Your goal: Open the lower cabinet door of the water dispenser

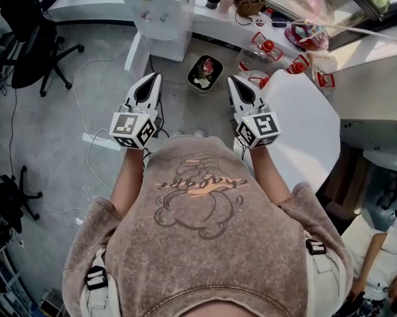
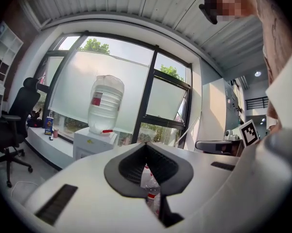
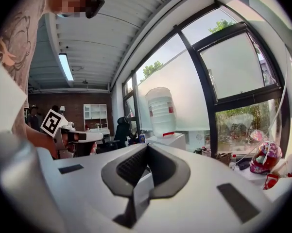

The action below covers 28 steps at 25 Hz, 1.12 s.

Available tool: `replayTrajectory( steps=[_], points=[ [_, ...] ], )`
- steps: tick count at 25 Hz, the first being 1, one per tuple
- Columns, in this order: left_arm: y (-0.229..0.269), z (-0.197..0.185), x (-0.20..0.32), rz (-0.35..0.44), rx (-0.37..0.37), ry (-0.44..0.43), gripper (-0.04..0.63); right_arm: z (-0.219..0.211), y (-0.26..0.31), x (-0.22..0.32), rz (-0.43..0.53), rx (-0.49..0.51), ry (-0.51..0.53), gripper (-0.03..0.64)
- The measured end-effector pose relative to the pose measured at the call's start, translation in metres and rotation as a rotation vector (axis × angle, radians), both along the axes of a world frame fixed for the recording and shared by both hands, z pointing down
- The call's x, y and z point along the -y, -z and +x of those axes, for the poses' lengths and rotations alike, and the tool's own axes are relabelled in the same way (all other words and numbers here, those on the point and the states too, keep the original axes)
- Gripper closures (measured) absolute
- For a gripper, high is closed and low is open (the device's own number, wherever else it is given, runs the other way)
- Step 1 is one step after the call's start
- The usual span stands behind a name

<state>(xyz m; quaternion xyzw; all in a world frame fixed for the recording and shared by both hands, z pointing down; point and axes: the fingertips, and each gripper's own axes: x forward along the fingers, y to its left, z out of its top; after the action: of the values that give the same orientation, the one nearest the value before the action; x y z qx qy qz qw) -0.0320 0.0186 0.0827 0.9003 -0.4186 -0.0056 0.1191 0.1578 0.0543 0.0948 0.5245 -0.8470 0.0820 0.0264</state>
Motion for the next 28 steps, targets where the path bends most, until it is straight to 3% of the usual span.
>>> replayTrajectory(
  steps=[28],
  points=[
    [0.006,-0.002,0.014,0.015,0.047,0.066,0.578,-0.001,-0.008,0.030,0.008,0.001,0.015,0.612]
  ],
)
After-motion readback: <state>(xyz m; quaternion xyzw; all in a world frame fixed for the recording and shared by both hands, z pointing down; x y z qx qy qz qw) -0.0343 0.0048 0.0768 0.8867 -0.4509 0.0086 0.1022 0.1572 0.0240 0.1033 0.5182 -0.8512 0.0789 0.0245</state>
